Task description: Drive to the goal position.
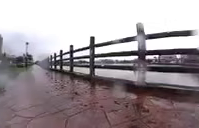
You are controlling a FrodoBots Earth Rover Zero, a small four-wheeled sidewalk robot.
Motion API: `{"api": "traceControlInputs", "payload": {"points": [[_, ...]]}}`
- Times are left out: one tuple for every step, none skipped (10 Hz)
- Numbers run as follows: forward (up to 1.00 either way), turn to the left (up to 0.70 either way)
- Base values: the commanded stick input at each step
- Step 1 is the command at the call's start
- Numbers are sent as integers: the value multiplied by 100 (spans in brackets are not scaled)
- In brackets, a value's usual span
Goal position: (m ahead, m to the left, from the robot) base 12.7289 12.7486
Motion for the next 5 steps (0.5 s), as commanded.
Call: {"api": "traceControlInputs", "payload": {"points": [[0,100],[0,100],[0,87],[0,15],[0,0]]}}
